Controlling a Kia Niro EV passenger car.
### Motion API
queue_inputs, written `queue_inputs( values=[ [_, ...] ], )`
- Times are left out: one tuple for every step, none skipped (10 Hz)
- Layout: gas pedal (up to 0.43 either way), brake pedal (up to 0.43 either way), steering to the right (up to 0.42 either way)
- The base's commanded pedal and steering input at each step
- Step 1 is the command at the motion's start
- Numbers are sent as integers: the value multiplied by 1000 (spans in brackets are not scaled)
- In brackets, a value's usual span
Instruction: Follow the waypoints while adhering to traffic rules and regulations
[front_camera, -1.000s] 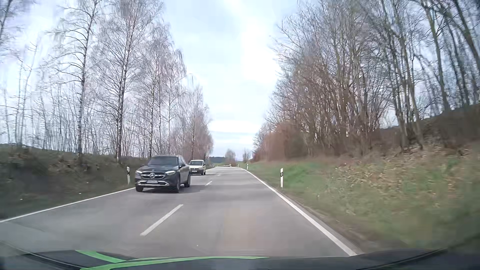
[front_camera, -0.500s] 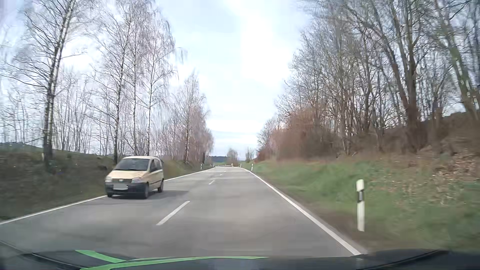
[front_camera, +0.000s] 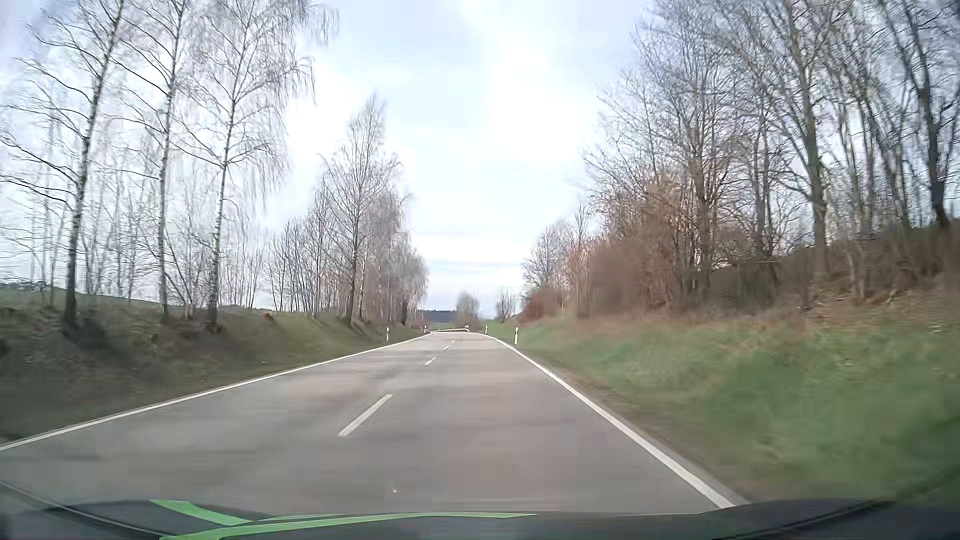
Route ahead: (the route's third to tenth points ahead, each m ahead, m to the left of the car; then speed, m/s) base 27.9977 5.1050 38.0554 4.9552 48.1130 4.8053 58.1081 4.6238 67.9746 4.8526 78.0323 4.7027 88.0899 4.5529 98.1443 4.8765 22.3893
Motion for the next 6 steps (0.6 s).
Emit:
queue_inputs(
  values=[
    [169,0,0],
    [150,0,0],
    [118,0,0],
    [110,0,0],
    [98,0,0],
    [87,0,0]
  ],
)
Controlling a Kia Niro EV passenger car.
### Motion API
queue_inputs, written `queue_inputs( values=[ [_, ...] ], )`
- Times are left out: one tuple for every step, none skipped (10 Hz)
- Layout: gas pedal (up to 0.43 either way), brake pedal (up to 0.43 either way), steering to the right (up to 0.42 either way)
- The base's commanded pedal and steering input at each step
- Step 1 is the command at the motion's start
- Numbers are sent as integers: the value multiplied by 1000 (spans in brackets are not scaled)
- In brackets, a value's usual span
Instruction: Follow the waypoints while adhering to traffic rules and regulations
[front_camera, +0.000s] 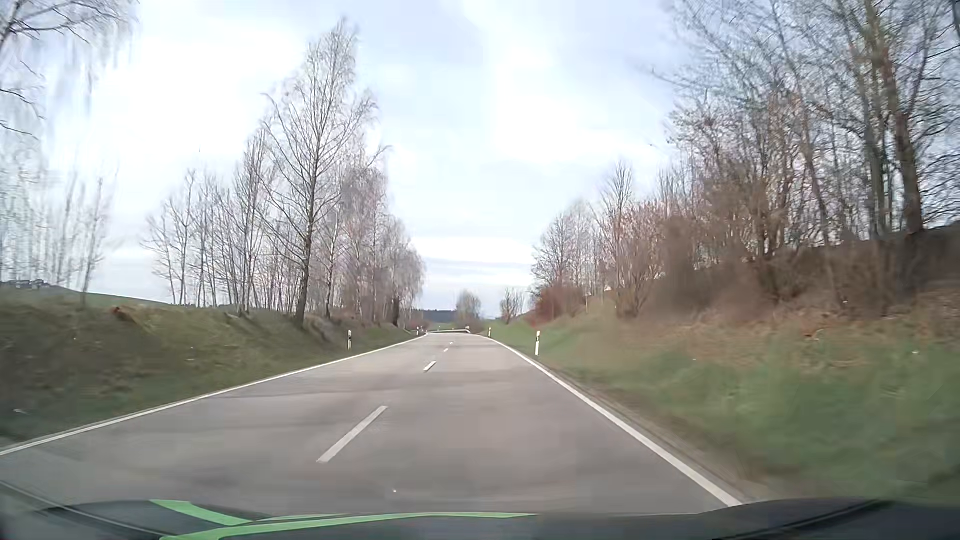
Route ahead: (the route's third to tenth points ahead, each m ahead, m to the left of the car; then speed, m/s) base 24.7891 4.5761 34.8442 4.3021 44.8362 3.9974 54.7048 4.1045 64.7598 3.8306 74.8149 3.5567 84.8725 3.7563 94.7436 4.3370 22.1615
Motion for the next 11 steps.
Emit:
queue_inputs(
  values=[
    [79,0,0],
    [79,0,0],
    [79,0,0],
    [79,0,0],
    [67,0,0],
    [67,0,0],
    [67,0,-1],
    [67,0,-1],
    [67,0,-1],
    [67,0,-1],
    [67,0,-1]
  ],
)
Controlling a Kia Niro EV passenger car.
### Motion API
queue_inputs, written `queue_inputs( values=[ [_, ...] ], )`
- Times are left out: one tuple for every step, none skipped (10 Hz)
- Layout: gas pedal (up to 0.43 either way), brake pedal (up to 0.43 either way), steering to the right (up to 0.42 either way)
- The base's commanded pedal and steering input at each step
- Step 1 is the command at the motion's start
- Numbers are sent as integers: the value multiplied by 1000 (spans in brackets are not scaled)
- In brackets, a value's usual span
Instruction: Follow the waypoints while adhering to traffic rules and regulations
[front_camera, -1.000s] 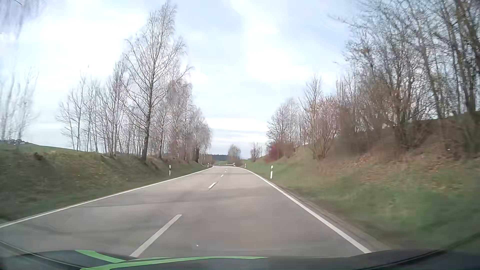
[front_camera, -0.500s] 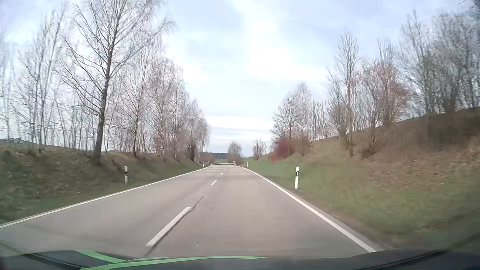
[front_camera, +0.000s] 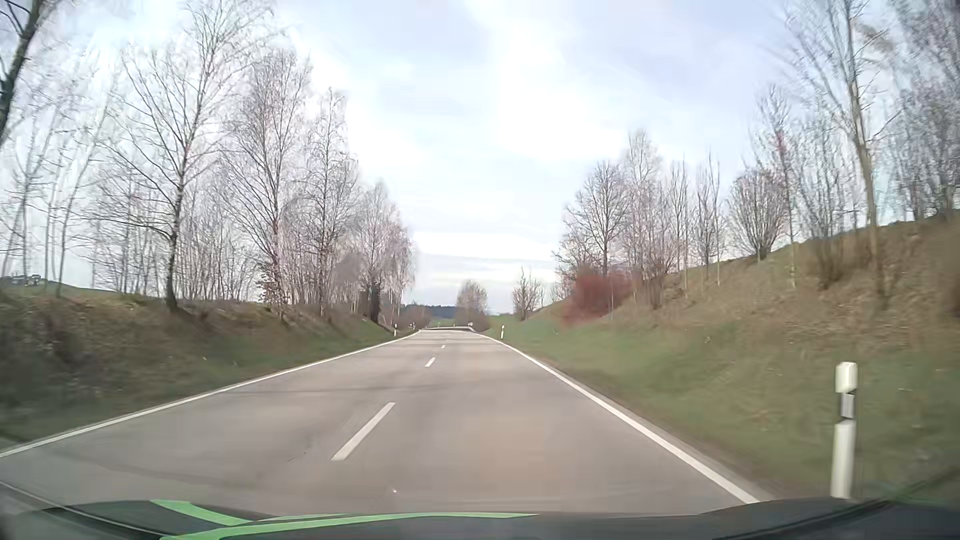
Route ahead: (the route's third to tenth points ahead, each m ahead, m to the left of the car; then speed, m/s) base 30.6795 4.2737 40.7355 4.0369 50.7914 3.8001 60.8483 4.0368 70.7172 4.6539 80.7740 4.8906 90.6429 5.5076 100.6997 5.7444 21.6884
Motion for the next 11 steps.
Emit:
queue_inputs(
  values=[
    [79,0,-1],
    [79,0,-1],
    [87,0,-1],
    [87,0,-1],
    [110,0,-1],
    [118,0,-1],
    [118,0,-1],
    [118,0,-2],
    [118,0,-2],
    [118,0,-2],
    [130,0,-2]
  ],
)
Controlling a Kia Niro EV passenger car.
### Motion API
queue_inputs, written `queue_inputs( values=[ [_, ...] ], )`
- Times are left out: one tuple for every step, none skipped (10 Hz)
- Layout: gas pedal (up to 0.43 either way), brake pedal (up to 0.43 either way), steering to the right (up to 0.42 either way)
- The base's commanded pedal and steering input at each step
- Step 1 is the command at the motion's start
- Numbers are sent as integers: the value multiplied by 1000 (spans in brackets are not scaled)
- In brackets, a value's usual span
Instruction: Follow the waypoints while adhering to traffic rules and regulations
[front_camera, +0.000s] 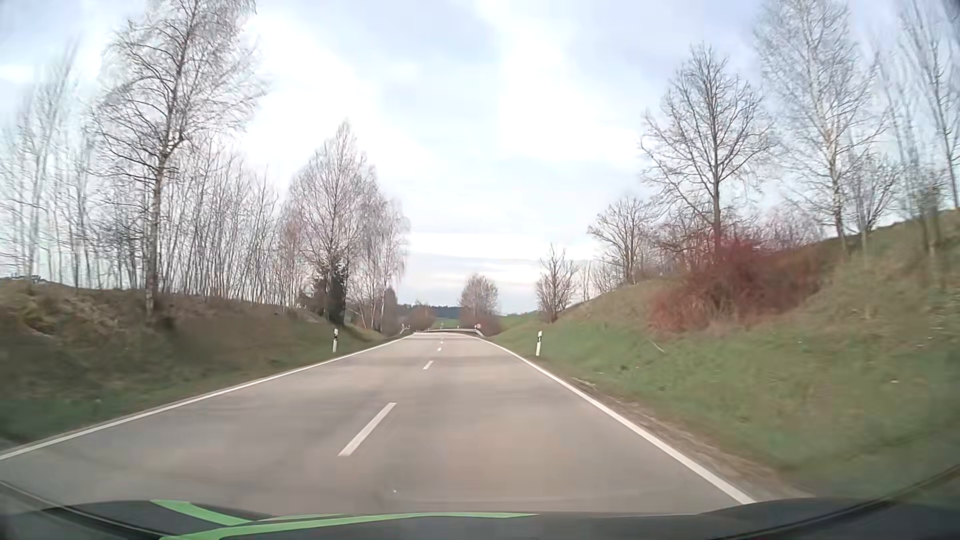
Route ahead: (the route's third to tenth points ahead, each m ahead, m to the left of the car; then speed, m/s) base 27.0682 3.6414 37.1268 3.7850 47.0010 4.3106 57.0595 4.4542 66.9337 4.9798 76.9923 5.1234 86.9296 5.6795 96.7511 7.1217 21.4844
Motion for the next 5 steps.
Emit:
queue_inputs(
  values=[
    [130,0,-3],
    [130,0,-4],
    [130,0,-3],
    [130,0,-3],
    [130,0,-4]
  ],
)
